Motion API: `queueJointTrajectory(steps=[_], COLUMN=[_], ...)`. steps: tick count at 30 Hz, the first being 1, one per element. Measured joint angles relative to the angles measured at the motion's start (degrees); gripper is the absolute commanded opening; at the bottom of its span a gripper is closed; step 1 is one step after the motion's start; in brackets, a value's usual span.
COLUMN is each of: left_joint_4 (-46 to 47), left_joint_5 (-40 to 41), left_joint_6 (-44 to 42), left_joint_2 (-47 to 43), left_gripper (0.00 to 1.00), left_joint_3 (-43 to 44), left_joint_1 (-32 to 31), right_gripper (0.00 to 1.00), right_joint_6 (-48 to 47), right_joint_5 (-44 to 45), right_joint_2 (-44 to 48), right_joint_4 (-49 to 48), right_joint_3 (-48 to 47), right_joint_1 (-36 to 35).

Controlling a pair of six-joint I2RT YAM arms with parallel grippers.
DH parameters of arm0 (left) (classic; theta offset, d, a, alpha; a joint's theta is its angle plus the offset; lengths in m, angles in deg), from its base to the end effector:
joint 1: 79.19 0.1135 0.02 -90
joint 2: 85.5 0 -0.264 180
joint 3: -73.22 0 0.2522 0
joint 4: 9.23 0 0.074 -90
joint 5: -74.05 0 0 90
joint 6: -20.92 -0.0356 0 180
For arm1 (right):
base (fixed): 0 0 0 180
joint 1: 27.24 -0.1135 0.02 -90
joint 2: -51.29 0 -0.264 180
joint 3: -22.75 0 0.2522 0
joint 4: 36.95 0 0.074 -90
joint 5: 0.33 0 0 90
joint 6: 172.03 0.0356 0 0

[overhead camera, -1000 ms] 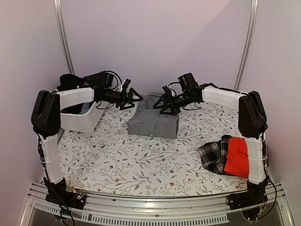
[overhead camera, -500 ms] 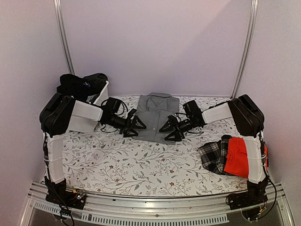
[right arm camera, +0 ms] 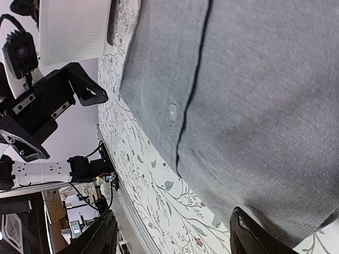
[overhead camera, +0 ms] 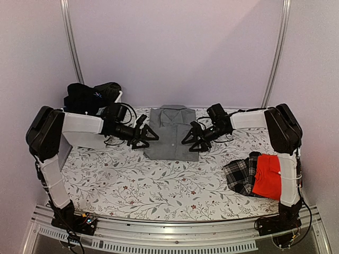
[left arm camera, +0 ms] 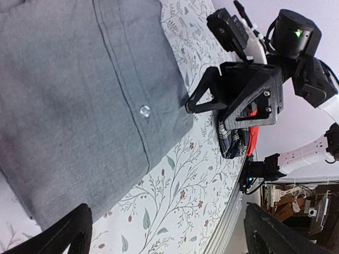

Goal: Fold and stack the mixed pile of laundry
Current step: Adjust the 2/3-rectangle-folded shirt at the center of the board.

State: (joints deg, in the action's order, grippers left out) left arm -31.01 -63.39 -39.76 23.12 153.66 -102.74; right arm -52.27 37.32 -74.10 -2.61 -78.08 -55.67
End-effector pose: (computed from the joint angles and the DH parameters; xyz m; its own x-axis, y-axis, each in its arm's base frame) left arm 0.3468 -0.1797 0.1695 -0.9570 0.0558 -0.2848 0.2707 0.5253 -0.8067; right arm 0.3838 0.2398 0.1419 -0.9766 -0.1839 -0.1119 -0.1909 0.4996 0.8449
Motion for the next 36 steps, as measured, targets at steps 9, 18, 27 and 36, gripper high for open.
queueJointTrajectory(steps=[9,18,27,36], left_joint_4=[-0.3,-0.5,0.3,0.1], left_joint_5=[3.9,5.1,0.8,-3.3], left_joint_6=[1.2,0.6,-1.1,-3.2], left_joint_2=[0.0,7.3,9.6,10.2], left_gripper=[1.00,1.00,1.00,1.00], left_joint_3=[2.6,5.0,5.9,6.9], left_joint_1=[4.5,6.3,3.3,1.1], right_gripper=[0.70,0.69,0.68,0.68], right_joint_6=[2.7,5.1,6.4,6.9], right_joint_5=[-1.1,-1.0,-1.9,-2.2], right_joint_2=[0.6,-9.3,-12.0,-12.0], right_joint_4=[-4.0,-8.4,-10.5,-12.0], right_joint_3=[-5.5,-9.2,-9.4,-8.3], right_joint_1=[-1.2,-2.3,-2.2,-1.9])
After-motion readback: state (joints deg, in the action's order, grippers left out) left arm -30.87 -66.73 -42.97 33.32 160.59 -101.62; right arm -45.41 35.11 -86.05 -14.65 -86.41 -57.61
